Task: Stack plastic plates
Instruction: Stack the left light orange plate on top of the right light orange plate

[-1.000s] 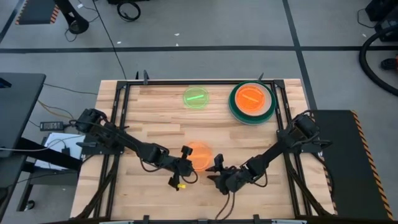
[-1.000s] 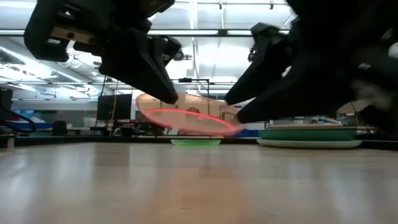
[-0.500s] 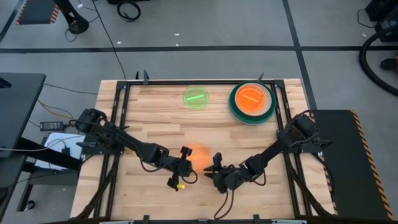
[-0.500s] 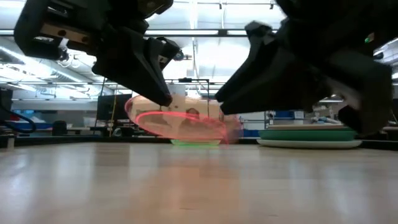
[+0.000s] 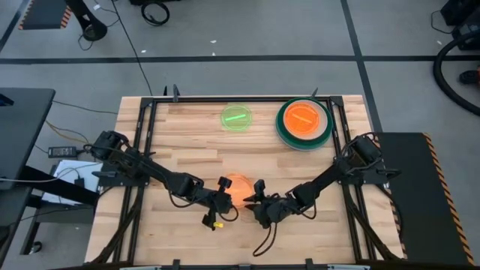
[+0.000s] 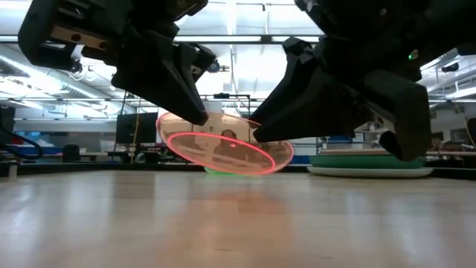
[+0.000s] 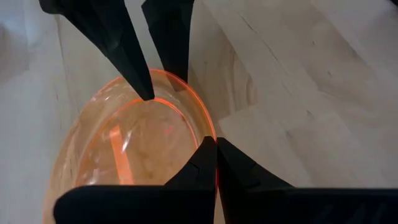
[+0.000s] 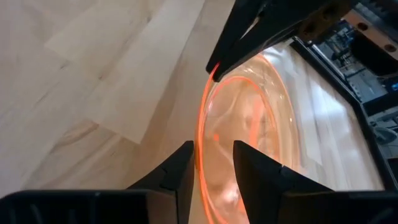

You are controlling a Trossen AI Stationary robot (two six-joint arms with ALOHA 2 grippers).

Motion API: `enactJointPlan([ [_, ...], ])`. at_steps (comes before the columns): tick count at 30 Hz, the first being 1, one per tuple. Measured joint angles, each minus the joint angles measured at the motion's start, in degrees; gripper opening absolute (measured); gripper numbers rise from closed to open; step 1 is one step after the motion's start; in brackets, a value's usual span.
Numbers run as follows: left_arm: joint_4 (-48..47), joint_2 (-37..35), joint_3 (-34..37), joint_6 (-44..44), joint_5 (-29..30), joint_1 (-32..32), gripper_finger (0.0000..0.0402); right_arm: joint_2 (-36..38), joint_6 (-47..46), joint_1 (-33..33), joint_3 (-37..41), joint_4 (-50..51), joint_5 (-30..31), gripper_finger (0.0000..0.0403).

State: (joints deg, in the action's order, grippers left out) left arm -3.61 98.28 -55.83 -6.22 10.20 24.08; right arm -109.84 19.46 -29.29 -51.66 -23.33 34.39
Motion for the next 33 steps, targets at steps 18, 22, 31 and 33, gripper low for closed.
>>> enactJointPlan([
  [18,0.0,0.0,0.0,-0.3,0.0,0.3,0.0009,0.0,-2.8,2.8,0.0,1.6,-7.5,0.0097],
  [22,0.0,0.0,0.0,-0.3,0.0,0.3,0.0009,0.0,-2.8,2.8,0.0,1.7,-7.5,0.0076],
  [31,0.8,0.0,0.0,2.5,0.1,0.1,0.0012,-0.1,-2.8,2.8,0.1,1.9,-7.8,0.0012],
  [33,0.6,-0.1,0.0,4.2,0.1,-0.3,0.0023,-0.1,-2.9,2.8,0.1,1.9,-7.8,0.0007],
])
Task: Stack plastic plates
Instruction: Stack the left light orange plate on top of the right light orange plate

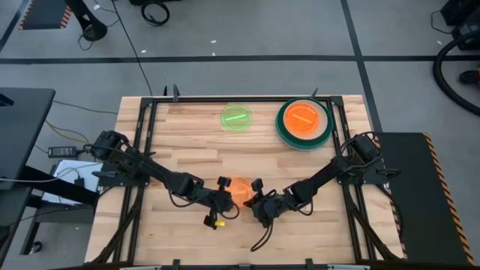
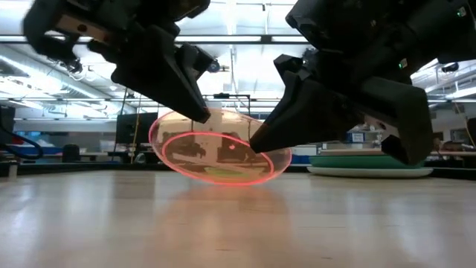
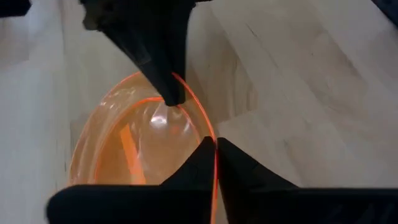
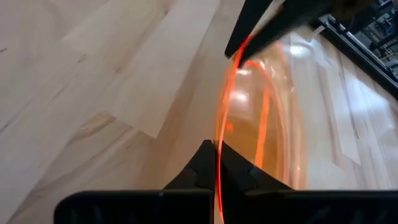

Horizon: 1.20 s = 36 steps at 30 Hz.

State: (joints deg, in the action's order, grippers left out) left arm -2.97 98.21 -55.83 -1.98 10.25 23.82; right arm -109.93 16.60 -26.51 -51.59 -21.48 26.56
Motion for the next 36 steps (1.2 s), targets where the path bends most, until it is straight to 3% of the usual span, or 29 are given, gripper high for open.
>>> enactJointPlan([
  [5,-1.6,-2.0,-0.1,4.6,0.1,-1.0,0.0087,0.2,0.0,0.1,0.0,0.3,0.4,0.0006],
  [8,-8.0,-6.2,-0.3,6.3,0.0,-1.2,0.0131,2.5,-1.4,-0.1,-0.3,5.4,1.1,0.0005],
  [13,-21.1,-17.2,-0.7,10.8,0.7,-0.2,0.0167,12.4,-7.2,-0.1,-3.9,30.0,8.5,0.0004],
  [17,-24.0,-24.8,-0.7,11.8,3.4,1.4,0.0166,22.1,-17.7,2.2,-5.8,52.9,16.9,0.0004],
  [23,-23.6,-32.8,0.8,6.7,8.3,4.8,0.016,33.0,-33.2,9.8,-3.3,77.2,21.2,0.0004],
  [30,-4.8,-44.6,14.7,2.4,8.6,3.5,0.016,36.9,-31.8,22.7,6.1,77.4,21.5,0.0004],
  [36,6.4,-51.0,25.8,2.3,8.6,-1.6,0.016,35.9,-22.9,33.3,10.7,68.3,17.8,0.0004],
])
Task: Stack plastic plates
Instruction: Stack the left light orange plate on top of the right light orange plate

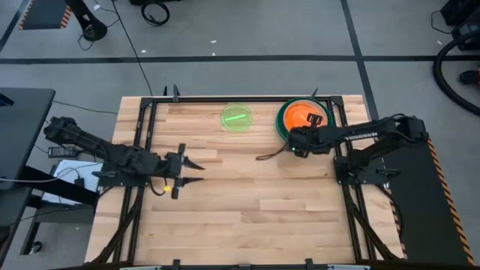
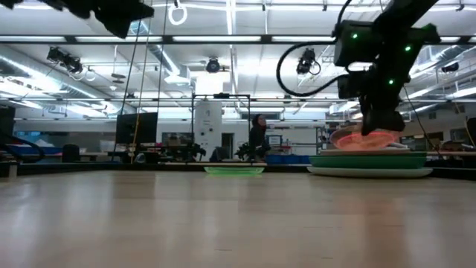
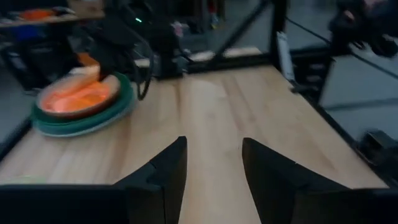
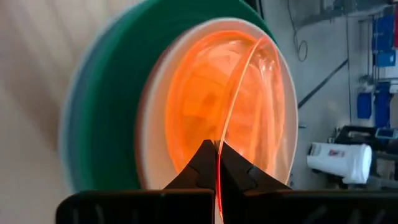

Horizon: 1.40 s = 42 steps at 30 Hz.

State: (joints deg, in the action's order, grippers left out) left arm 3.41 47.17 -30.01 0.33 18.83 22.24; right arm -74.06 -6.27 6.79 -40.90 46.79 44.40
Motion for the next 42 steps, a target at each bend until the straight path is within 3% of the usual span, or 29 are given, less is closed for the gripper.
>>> enactJointPlan([
  [9,4.8,-3.1,6.8,-0.2,0.0,-6.6,0.016,-0.6,4.9,11.6,0.4,-4.7,-5.2,0.0004],
  [15,12.6,-5.1,9.1,0.1,0.0,-8.3,0.016,-1.2,7.8,14.7,0.3,-7.4,-9.2,0.0005],
  [21,15.8,-4.9,9.1,0.0,0.0,-8.3,0.016,-1.7,8.9,15.6,0.3,-8.7,-8.8,0.001],
  [33,15.7,-4.9,9.1,0.0,0.0,-8.2,0.016,-1.8,4.3,15.6,-0.1,-9.0,-6.6,0.0103],
  [42,16.6,-5.0,9.1,0.0,0.0,-8.2,0.016,-1.7,-4.2,16.8,-10.4,1.8,-11.4,0.0161],
])
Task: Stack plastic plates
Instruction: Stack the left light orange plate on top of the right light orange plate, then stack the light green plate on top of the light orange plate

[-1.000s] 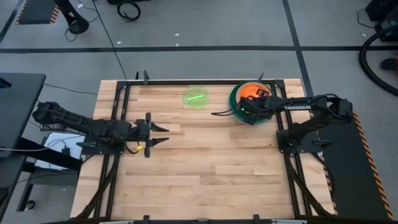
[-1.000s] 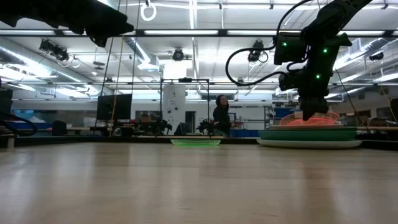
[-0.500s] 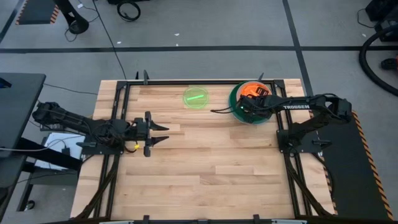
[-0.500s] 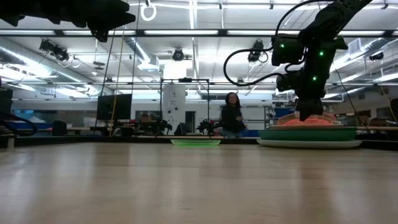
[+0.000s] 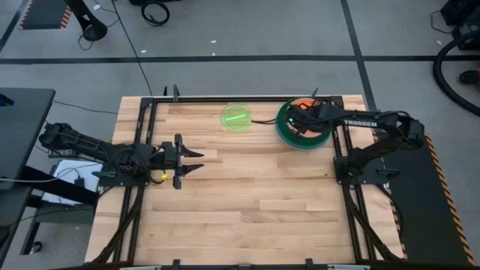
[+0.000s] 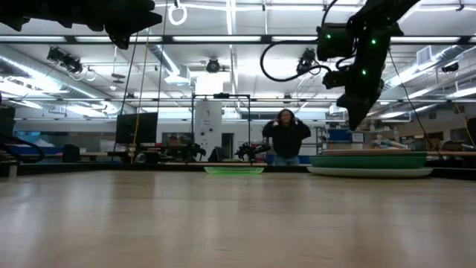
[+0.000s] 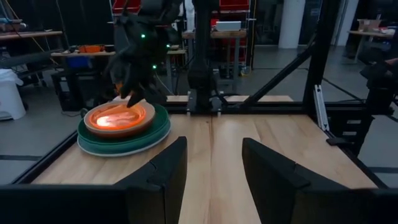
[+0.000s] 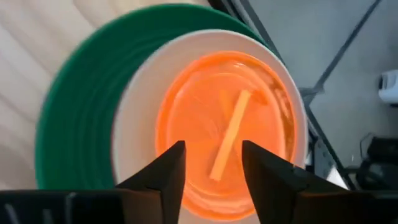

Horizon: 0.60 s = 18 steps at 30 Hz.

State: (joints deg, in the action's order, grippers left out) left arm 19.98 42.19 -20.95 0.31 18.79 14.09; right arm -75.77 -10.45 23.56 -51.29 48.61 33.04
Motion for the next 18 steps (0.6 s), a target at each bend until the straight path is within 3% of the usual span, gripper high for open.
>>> enactJointPlan([
  [6,0.0,-1.2,0.0,0.5,0.0,0.0,0.016,0.0,0.1,-0.6,-3.1,-1.7,-3.4,0.0203],
  [11,5.2,-3.9,0.0,0.2,0.0,0.0,0.016,-0.7,2.0,-4.5,-3.2,-16.6,-7.6,0.0214],
  [15,12.0,-5.7,0.0,0.3,-0.7,0.0,0.016,-5.8,3.0,-7.4,-3.5,-30.4,-10.7,0.0215],
  [18,11.4,-6.7,0.0,0.3,-1.4,0.0,0.016,-13.2,7.1,-9.4,-6.2,-34.3,-11.3,0.0215],
])
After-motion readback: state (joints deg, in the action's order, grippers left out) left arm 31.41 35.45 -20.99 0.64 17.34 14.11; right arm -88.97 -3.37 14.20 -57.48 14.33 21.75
